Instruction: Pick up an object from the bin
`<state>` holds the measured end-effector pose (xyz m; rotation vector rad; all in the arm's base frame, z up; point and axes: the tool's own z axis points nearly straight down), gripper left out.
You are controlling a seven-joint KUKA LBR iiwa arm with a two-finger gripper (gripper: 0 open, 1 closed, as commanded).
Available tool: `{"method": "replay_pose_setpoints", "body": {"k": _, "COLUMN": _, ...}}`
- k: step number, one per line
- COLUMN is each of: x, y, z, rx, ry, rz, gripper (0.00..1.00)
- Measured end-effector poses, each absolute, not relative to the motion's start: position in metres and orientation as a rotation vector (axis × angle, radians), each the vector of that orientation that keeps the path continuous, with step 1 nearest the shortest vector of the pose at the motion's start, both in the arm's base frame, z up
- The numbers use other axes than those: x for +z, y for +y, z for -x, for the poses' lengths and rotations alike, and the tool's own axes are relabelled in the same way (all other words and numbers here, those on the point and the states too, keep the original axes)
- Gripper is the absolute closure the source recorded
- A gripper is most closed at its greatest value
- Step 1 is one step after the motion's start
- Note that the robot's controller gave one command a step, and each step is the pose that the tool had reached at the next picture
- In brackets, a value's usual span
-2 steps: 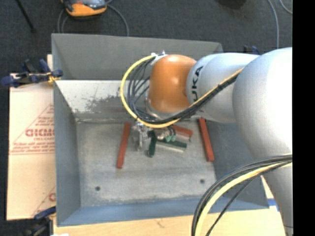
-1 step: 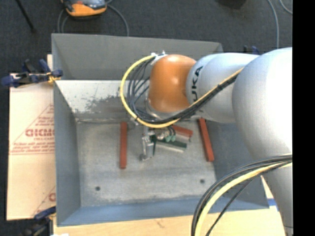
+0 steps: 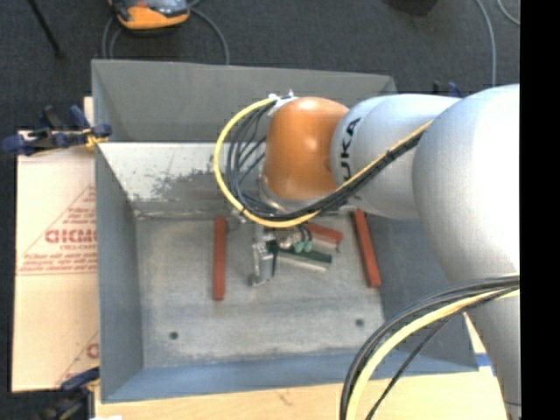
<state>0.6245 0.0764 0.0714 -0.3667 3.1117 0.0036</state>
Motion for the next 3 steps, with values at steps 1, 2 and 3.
{"method": "replay_pose_setpoints", "body": {"k": 1, "x": 0.072, "y": 0.073, "z": -0.623, "rx": 0.005, "ry": 3.113, "rz": 0.382, "gripper": 0.0}}
{"method": "replay_pose_setpoints", "body": {"k": 2, "x": 0.072, "y": 0.004, "z": -0.61, "rx": 0.002, "ry": 3.121, "rz": 0.317, "gripper": 0.0}}
{"method": "replay_pose_setpoints", "body": {"k": 3, "x": 0.077, "y": 0.029, "z": -0.591, "rx": 0.003, "ry": 3.13, "rz": 0.266, "gripper": 1.0}}
